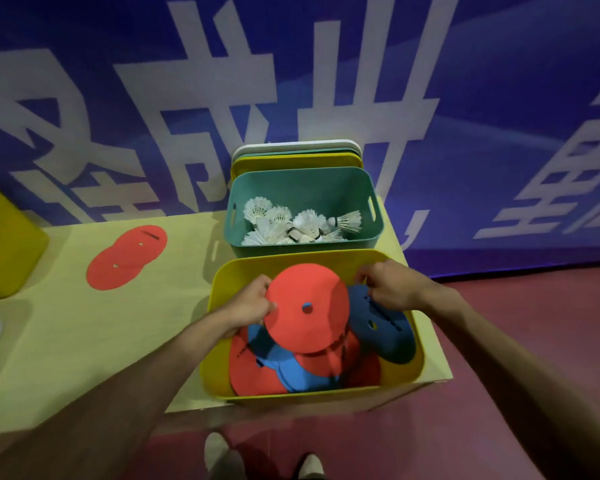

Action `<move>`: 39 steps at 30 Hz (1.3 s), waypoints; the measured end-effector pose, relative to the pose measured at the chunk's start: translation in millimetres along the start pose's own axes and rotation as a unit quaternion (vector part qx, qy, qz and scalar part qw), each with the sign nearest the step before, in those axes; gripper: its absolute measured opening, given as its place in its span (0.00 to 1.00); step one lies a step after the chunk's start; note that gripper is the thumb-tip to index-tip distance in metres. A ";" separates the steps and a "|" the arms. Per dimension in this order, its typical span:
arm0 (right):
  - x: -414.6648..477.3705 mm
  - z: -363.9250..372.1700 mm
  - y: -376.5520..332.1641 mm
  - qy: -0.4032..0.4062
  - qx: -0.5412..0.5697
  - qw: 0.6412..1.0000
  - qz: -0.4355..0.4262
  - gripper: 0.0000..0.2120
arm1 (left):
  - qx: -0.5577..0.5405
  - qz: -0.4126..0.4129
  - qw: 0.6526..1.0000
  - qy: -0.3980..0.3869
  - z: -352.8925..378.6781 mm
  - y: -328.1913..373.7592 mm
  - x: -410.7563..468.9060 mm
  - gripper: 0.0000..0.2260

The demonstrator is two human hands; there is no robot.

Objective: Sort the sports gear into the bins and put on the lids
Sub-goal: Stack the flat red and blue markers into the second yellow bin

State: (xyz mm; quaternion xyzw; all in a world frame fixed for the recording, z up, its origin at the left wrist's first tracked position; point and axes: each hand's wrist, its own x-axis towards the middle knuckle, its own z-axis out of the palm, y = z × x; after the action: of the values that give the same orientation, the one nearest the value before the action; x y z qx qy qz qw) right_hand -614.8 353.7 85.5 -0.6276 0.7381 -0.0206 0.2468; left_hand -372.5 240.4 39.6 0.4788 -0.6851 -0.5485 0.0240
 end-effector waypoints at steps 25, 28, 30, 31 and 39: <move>21.3 43.6 -27.4 -0.066 0.138 0.988 0.010 0.16 | 0.046 -0.046 0.993 0.099 7.1 3.1 1.6 0.16; 27.3 54.5 -26.6 -0.086 0.138 0.986 0.042 0.13 | -0.051 0.000 0.995 0.088 -5.1 15.6 -18.9 0.10; 28.7 55.1 -22.2 -0.094 0.027 0.994 0.056 0.15 | -0.075 0.027 0.993 0.086 -14.4 20.6 -32.1 0.10; 29.2 53.5 -20.8 -0.091 -0.061 0.993 0.049 0.16 | -0.080 0.039 0.992 0.086 -19.3 20.9 -37.2 0.10; 43.8 10.5 -67.3 -0.014 -0.088 0.993 -0.073 0.12 | -0.106 0.083 0.984 0.115 -55.5 10.8 -56.1 0.11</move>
State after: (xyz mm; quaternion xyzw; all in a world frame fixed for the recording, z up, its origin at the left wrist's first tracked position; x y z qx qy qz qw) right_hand -553.0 301.3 84.4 -0.6991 0.6859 0.0355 0.1987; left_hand -318.0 237.6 97.7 0.4746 -0.6530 -0.5558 0.1988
